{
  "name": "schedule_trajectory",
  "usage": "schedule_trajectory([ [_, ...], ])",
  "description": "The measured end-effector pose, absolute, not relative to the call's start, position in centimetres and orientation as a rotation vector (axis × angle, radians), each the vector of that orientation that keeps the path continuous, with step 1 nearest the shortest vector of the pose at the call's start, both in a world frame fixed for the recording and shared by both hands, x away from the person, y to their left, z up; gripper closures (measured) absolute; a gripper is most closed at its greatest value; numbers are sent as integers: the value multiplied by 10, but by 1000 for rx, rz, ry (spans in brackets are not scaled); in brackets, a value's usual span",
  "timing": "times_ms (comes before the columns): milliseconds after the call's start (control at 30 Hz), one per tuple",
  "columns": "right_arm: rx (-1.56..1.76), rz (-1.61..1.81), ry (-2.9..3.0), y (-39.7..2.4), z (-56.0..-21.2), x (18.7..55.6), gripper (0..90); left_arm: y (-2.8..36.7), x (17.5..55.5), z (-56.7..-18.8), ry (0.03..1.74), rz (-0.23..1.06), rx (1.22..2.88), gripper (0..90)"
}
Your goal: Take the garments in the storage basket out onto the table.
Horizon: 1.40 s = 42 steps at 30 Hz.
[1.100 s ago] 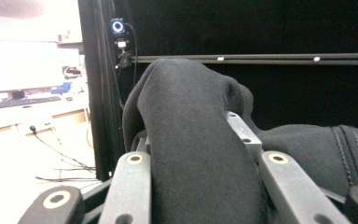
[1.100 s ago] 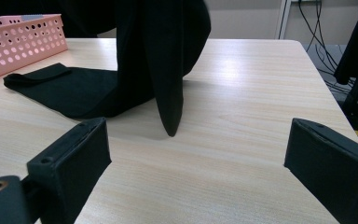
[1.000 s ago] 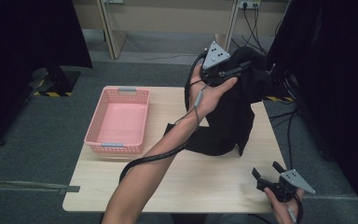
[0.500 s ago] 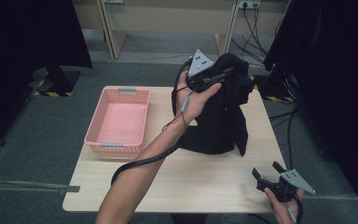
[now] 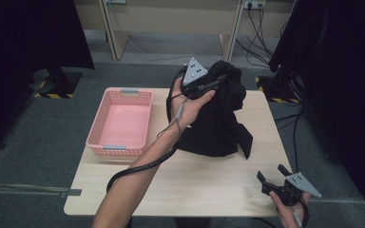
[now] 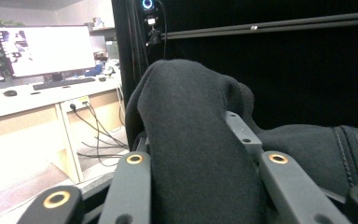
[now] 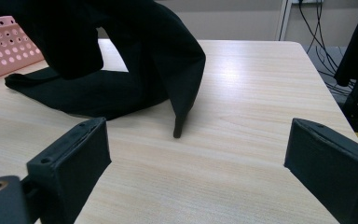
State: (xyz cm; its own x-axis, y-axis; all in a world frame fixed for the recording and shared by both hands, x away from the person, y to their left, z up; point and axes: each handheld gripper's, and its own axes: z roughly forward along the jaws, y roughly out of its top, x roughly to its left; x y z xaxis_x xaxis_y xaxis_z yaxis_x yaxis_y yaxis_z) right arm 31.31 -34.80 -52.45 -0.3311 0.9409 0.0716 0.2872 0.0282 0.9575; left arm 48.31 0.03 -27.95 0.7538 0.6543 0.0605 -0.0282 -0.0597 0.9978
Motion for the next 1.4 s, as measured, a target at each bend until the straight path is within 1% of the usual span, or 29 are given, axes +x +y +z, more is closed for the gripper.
schedule_trajectory([
  [133, 1256, 1323, 1683, -347, -524, 313, 67, 2, 485, -287, 528, 625, 1573, 670],
  [400, 1255, 1328, 1682, -348, -524, 313, 67, 1, 491, -308, 554, 624, 1611, 670],
  [600, 1255, 1326, 1681, -348, -524, 313, 67, -2, 491, -315, 550, 630, 1630, 669],
  [933, 1256, 1329, 1679, -348, -524, 313, 65, -11, 491, -322, 540, 633, 1664, 667],
  [1400, 1254, 1330, 1678, -348, -525, 312, 65, -25, 498, -350, 551, 615, 1745, 665],
])
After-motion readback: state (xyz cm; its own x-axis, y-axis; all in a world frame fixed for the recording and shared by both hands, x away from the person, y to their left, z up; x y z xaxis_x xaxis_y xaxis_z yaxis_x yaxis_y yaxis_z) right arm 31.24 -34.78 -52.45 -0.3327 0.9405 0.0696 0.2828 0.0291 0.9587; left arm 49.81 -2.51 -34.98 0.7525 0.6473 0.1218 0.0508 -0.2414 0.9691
